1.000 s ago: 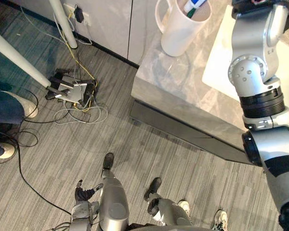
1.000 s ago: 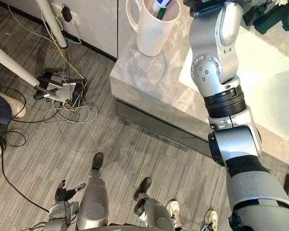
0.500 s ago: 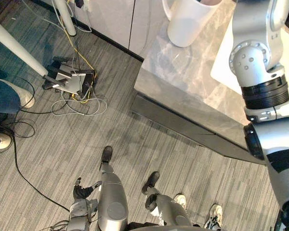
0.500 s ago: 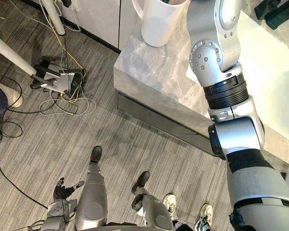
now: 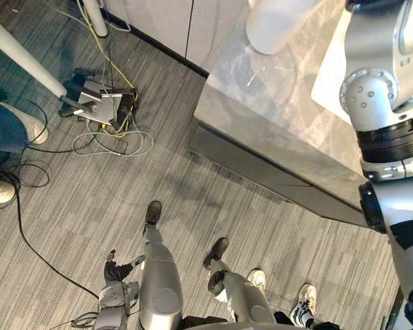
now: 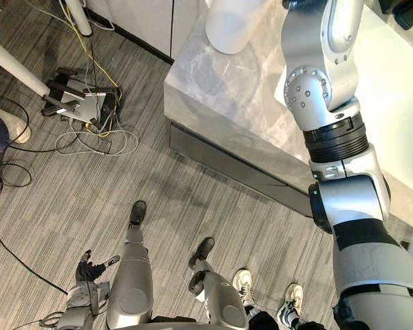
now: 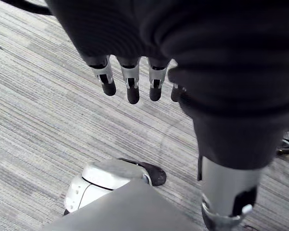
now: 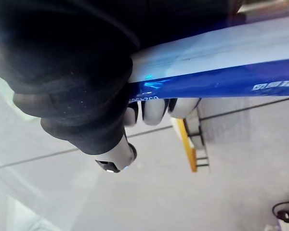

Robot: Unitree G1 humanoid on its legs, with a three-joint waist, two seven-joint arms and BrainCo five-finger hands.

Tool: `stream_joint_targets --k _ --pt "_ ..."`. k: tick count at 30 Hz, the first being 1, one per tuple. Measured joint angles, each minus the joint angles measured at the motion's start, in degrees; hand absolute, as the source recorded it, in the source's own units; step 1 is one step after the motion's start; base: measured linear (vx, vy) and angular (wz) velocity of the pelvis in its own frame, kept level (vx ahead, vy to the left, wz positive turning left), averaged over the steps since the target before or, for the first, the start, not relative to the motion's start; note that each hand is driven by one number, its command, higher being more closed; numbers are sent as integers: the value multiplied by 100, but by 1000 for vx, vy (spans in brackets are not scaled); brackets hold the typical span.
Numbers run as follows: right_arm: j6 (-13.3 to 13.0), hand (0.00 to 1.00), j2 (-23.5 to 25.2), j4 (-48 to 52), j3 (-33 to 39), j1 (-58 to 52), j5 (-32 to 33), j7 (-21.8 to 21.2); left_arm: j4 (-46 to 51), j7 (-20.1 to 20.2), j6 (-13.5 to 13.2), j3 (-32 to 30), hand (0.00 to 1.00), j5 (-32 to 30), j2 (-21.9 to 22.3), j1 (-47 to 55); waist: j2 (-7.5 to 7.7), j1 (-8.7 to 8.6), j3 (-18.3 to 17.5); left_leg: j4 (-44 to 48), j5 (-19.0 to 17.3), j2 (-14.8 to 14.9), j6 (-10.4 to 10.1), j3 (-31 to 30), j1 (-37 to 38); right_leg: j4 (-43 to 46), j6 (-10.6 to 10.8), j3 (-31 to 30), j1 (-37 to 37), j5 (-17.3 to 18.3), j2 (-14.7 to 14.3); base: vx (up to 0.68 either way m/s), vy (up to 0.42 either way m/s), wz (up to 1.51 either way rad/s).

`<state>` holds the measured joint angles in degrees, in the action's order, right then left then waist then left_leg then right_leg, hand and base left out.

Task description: Organize washtable

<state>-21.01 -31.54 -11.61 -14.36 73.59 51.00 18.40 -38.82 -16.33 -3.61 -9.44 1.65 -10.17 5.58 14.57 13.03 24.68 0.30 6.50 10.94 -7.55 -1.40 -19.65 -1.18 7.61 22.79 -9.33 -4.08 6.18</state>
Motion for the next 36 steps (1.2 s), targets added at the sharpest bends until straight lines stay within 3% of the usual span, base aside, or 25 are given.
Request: stream_joint_targets --k 21,22,36 --pt "0 100 -34 195 1 -438 -215 -253 6 1 -68 -2 0 -1 -36 10 0 -128 0 -2 7 -2 6 0 -67 4 0 23 -68 0 2 0 0 0" --pt "1 0 -34 195 -1 -448 -215 -269 5 1 -68 -2 0 -1 -36 10 0 -129 0 -2 7 -1 6 2 -64 4 0 21 -68 0 2 0 0 0" --pt "4 0 -82 444 -21 -591 -388 -470 0 0 -70 -2 0 -3 -50 6 4 -153 -4 9 8 0 7 29 -27 2 -8 -42 -47 -6 4 0 0 0"
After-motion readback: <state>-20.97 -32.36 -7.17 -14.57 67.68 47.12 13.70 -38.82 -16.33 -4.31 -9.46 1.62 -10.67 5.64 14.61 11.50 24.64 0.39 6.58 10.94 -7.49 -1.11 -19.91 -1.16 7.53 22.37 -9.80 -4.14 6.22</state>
